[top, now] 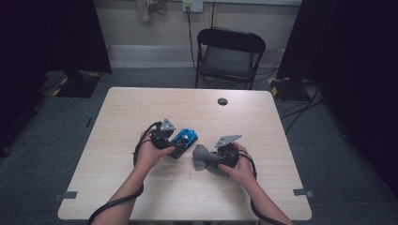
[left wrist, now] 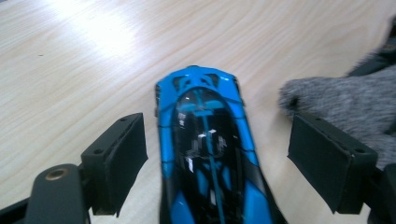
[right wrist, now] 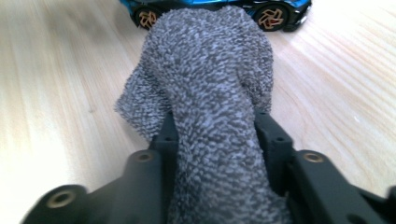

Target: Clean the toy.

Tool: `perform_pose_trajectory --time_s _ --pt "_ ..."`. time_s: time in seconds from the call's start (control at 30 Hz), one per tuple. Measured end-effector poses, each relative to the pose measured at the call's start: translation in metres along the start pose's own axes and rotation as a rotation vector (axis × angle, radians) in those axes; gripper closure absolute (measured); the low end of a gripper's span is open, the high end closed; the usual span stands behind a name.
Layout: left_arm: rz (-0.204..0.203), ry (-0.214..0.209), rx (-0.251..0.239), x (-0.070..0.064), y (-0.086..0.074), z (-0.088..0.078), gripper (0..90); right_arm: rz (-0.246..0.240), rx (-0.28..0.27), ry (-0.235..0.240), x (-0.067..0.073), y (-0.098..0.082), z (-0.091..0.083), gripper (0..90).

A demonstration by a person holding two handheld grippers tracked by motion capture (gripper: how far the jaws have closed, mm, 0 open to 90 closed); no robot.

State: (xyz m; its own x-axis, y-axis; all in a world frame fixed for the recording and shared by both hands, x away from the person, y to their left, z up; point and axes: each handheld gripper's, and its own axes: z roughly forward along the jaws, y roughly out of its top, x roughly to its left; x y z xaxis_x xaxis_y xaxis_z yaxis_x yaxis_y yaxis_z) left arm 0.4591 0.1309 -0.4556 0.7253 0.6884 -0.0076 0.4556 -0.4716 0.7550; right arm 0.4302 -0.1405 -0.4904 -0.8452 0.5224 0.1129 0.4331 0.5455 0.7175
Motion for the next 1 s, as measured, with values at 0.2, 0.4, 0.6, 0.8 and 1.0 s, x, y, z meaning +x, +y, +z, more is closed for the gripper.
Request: perform_pose_trajectory --time_s 0.2,0.4,0.6,0.8,1.0 --pt "-0.013 -0.002 0.034 0.004 0.007 0.016 18.0 0.044 -0.013 -0.039 -0.006 0.000 -0.013 66.1" --pt "0.002 -0.017 0.063 0.000 0.010 0.033 17.4 0.076 0.022 -0.098 -0.021 -0.011 -0.021 66.1" --pt "0.006 0.009 0.101 0.000 0.007 0.043 17.5 0.078 0.015 -0.103 -0.019 -0.014 -0.020 66.1" --pt "0.007 0.032 0.117 0.002 0.001 0.051 17.5 0.090 0.009 -0.095 -0.021 -0.015 -0.019 66.3" --pt "-0.047 0.025 0.121 0.003 -0.003 0.052 18.5 0.095 0.006 -0.089 -0.022 -0.015 -0.019 66.4"
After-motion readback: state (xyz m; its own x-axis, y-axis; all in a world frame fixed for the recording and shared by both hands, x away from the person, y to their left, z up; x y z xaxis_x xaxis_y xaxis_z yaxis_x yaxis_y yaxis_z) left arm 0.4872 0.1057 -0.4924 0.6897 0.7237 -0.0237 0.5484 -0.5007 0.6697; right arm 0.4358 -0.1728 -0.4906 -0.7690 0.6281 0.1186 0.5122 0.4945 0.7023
